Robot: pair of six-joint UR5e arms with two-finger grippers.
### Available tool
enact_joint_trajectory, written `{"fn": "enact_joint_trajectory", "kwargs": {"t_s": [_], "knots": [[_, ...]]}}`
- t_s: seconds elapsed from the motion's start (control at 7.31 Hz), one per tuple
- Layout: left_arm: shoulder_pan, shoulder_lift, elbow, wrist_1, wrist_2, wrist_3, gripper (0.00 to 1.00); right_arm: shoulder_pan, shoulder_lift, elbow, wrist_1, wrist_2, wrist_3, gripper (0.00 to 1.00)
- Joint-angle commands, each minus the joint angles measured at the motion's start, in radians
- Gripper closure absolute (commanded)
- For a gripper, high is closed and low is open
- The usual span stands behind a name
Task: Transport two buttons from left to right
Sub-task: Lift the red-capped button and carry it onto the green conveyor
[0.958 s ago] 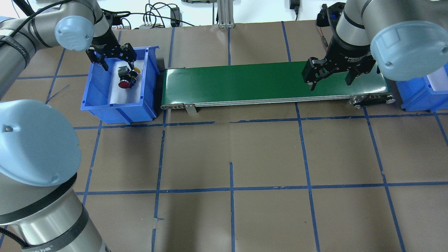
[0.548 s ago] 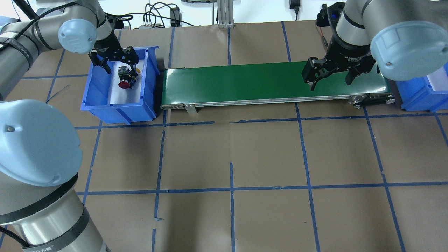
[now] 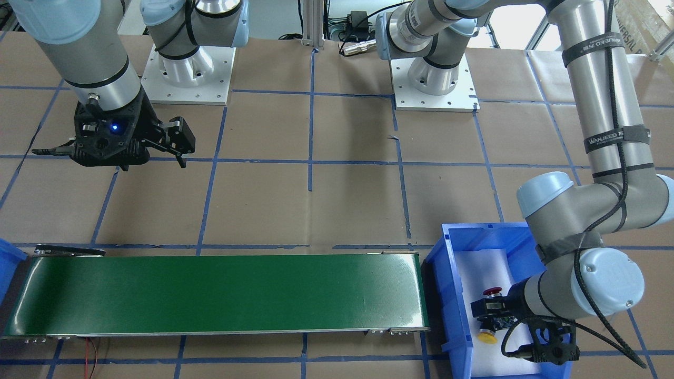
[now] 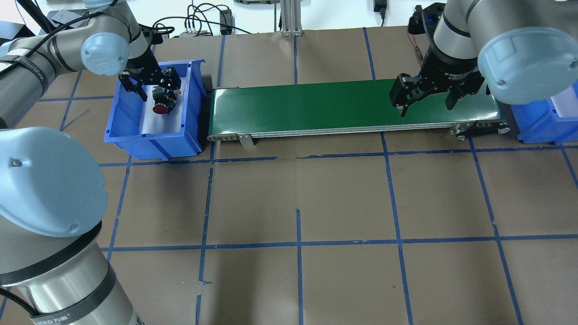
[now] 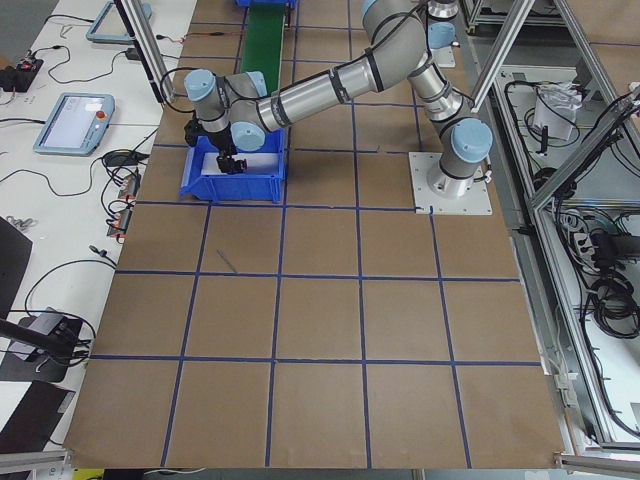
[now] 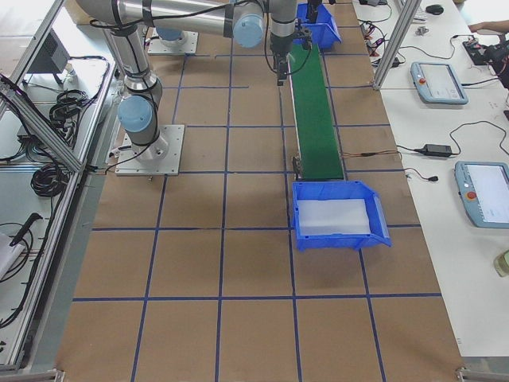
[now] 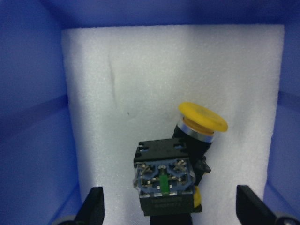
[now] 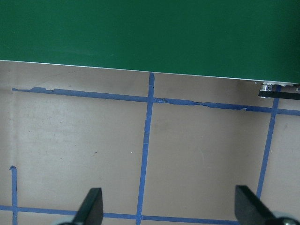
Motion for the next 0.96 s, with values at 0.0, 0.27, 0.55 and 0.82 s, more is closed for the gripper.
{"fn": "enact_joint_trajectory", "kwargs": {"t_s": [0.0,0.27,0.55,0.82], "knots": [[-0.002,0.004,-0.003,0.016,0.001,0.012,0.84,0.0,0.0,0.0,0.0,0.0,-0.001,0.0],[-0.002,0.033,0.014,0.016,0.003,0.027,0.95,0.0,0.0,0.0,0.0,0.0,-0.001,0.0],[-0.004,0.117,0.014,-0.055,0.018,0.026,0.95,0.0,0.002,0.0,0.0,0.0,-0.001,0.0],[-0.021,0.26,0.014,-0.19,0.015,-0.017,0.95,0.0,0.002,0.0,0.0,0.0,-0.001,0.0]]}}
